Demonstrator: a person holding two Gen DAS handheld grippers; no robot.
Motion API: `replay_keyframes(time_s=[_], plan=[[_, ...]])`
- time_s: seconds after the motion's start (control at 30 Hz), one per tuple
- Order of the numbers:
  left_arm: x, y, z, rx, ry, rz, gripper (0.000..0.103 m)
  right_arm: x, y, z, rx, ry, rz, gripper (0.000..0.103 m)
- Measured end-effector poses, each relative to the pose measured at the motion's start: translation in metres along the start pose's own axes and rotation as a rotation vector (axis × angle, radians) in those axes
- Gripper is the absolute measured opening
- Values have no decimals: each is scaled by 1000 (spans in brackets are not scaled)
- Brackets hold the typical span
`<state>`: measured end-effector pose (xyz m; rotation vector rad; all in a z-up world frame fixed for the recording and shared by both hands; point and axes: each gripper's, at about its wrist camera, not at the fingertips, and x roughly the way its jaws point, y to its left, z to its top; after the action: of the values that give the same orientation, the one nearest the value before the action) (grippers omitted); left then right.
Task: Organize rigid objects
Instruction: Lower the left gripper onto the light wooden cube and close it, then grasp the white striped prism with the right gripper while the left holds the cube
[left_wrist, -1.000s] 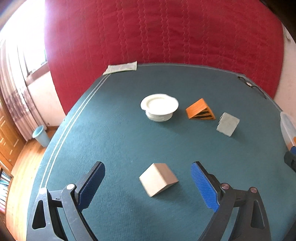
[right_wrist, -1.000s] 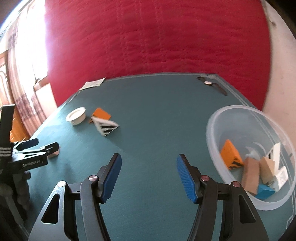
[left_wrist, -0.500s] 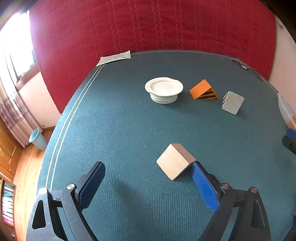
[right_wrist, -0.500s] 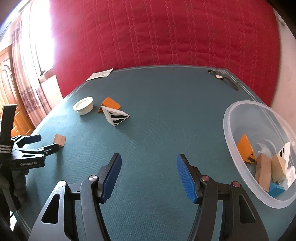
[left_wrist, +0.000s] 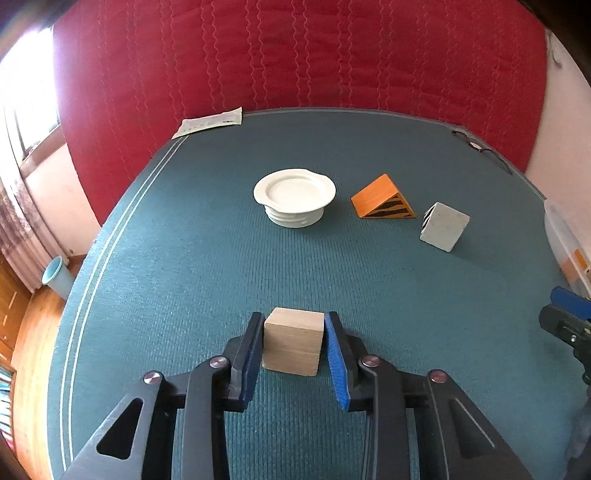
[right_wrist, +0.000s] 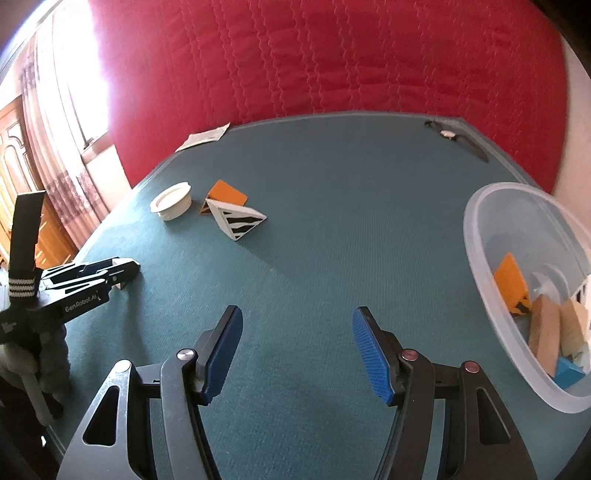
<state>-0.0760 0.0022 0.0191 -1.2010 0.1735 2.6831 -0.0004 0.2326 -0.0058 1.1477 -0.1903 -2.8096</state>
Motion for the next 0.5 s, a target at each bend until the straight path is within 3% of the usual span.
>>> replay_keyframes(time_s=[0.23, 0.5], plan=[[-3, 10, -1, -67, -18, 27, 34, 20, 17, 20, -15, 70, 90, 63], [-3, 20, -1, -134, -19, 41, 34, 57, 38, 46, -12, 88, 125, 63]])
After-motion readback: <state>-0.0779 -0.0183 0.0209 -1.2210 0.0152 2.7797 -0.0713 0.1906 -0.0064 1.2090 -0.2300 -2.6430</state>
